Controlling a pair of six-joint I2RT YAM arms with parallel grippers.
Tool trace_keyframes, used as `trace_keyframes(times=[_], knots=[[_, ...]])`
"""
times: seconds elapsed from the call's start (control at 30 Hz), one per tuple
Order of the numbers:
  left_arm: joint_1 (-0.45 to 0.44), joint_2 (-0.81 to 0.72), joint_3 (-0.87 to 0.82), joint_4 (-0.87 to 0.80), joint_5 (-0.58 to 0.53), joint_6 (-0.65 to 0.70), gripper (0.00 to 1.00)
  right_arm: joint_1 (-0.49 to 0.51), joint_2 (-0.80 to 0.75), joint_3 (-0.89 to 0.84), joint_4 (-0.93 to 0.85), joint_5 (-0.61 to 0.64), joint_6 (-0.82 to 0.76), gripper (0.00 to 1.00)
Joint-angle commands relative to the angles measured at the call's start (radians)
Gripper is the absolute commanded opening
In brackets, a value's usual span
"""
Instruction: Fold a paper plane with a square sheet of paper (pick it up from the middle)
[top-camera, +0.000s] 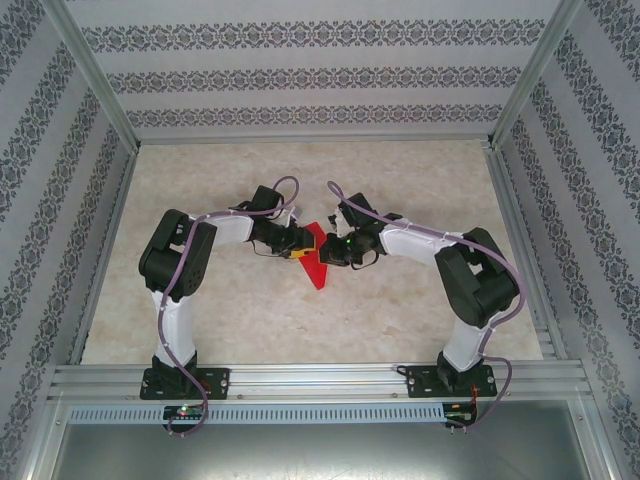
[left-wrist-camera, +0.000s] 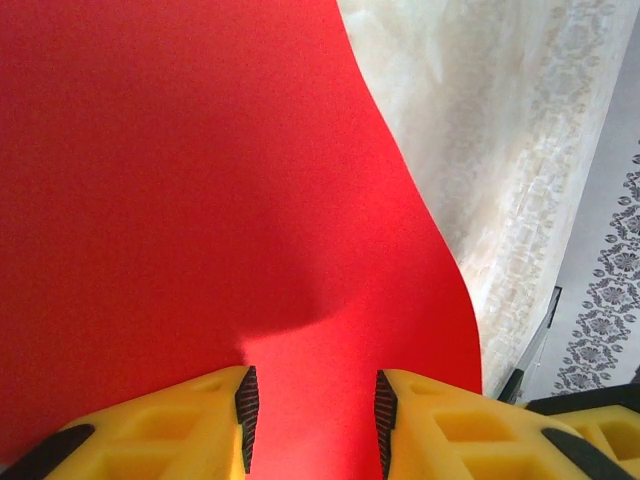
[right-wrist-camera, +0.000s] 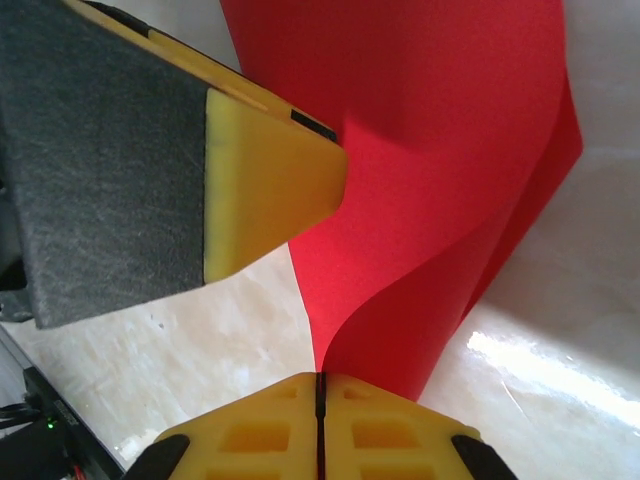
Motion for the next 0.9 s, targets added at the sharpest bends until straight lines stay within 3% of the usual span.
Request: trace_keyframes(times=[0.0,0.87], knots=[[-0.007,0.013,-0.008,-0.04,0.004,0.035,0.4,-0.001,0.029,-0.008,0.04,-0.034,0.032,0.09],[-0.001,-0.036,-0.016,-0.032,0.025,0.026,0.4,-0.001,0.134,0.01,0.143,-0.037,0.105,0.1]])
